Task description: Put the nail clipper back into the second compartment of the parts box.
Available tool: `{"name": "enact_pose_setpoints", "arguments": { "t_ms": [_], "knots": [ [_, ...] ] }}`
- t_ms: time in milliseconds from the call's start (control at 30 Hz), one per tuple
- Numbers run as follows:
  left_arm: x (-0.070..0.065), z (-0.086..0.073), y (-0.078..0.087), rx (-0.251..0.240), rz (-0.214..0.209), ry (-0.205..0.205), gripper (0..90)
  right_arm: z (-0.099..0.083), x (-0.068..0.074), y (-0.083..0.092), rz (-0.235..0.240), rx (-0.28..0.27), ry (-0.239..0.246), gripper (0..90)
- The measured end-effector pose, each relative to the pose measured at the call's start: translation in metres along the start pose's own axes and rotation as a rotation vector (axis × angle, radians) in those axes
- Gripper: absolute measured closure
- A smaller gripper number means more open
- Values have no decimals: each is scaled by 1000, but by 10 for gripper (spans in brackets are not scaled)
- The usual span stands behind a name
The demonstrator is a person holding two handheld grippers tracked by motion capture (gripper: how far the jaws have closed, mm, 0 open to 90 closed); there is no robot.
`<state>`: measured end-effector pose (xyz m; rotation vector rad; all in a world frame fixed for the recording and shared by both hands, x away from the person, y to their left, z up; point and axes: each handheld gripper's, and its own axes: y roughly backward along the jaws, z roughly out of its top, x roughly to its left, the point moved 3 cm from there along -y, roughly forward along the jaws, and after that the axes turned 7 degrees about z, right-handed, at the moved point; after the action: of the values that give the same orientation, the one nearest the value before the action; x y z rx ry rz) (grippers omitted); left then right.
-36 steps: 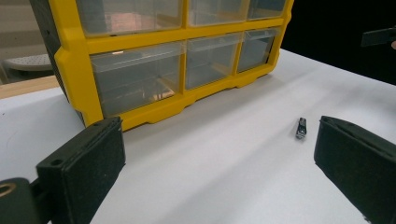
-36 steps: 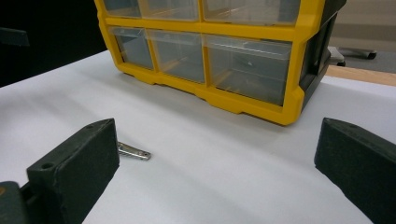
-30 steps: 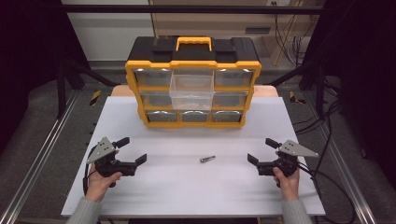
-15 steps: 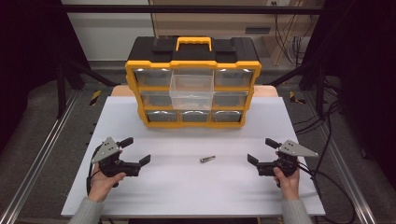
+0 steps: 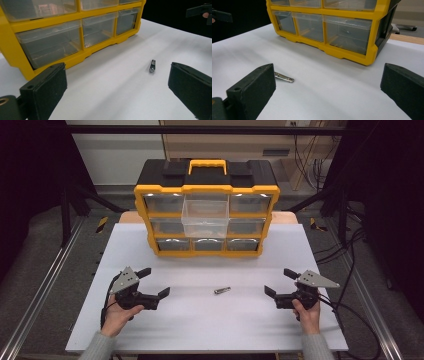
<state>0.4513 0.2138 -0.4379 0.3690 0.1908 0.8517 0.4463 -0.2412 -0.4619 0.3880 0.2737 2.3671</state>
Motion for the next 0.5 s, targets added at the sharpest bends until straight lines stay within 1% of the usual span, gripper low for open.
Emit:
{"name": "enact_pose_setpoints", "arguments": {
  "t_ms": [67, 267, 500],
  "knots": [
    [-4, 2, -4, 9, -3, -6, 20, 0, 0, 0, 1, 1, 0, 5],
    [-11, 5, -11, 26, -10, -19, 20, 0, 0, 0, 3, 3, 3, 5],
    [-19, 7, -21, 53, -24, -21, 21, -1, 0, 0, 5, 6, 1, 5]
  ]
}}
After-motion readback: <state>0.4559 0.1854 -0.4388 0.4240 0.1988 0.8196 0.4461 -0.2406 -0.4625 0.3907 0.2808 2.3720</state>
